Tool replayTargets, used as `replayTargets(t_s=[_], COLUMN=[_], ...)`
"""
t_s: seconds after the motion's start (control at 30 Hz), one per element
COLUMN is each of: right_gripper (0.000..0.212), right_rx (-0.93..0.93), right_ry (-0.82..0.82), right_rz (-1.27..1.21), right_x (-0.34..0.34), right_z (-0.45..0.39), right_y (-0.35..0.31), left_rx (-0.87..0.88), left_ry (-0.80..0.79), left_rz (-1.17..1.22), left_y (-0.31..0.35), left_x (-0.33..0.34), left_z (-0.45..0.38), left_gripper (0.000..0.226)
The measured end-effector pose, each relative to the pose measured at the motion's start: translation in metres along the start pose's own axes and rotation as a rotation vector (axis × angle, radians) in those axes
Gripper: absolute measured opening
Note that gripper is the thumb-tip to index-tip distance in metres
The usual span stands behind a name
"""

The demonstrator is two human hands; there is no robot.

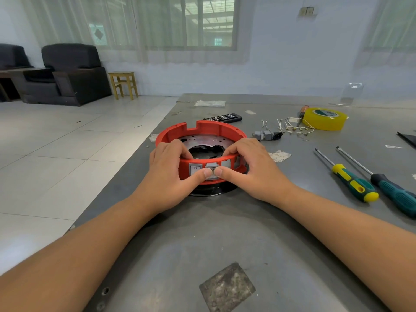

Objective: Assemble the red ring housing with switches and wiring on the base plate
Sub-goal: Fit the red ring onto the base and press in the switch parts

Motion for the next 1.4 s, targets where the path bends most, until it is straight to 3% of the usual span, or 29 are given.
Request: replayTargets(t_s=[0.3,0.6,0.8,0.97,1.1,1.23,1.33,1.4], right_gripper=[0.034,0.031,0.048,0.081,0.077,0.079,0.06,0.047], right_rx=[-0.003,-0.011,-0.045,0.147,0.161,0.137,0.149,0.213], right_ry=[0.011,0.054,0.017,0.013,0.044,0.031,0.068,0.122], right_rz=[-0.031,-0.021,0.055,-0.076,-0.016,-0.046,-0.085,0.03], right_x=[0.001,0.001,0.003,-0.002,0.002,0.005,-0.006,-0.016], right_z=[0.0,-0.001,0.001,0.005,0.006,0.007,0.008,0.006], right_y=[0.002,0.004,0.01,0.034,0.027,0.021,0.04,0.062], left_rx=[-0.032,-0.043,-0.022,0.003,0.15,0.146,0.113,0.097], left_ry=[-0.009,-0.007,-0.003,-0.02,0.08,0.126,0.127,0.11], left_rz=[0.051,0.083,0.042,0.016,-0.136,-0.221,-0.178,-0.166], left_y=[0.0,0.0,-0.005,-0.005,0.012,0.015,0.008,0.005], left_x=[0.001,0.002,0.004,0.004,0.001,-0.003,-0.005,-0.003], left_z=[0.0,-0.002,-0.003,-0.002,0.002,0.003,0.001,-0.002], left_gripper=[0.04,0.045,0.047,0.052,0.043,0.038,0.039,0.043])
Point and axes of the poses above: each hand's wrist, its own z-axis away from the middle knuckle, its own x-axis out of the palm, y = z × x, the point moved 7 cm from there along -z, towards the middle knuckle, and after that the axes turned 14 degrees about -y, right-handed, at the moved point
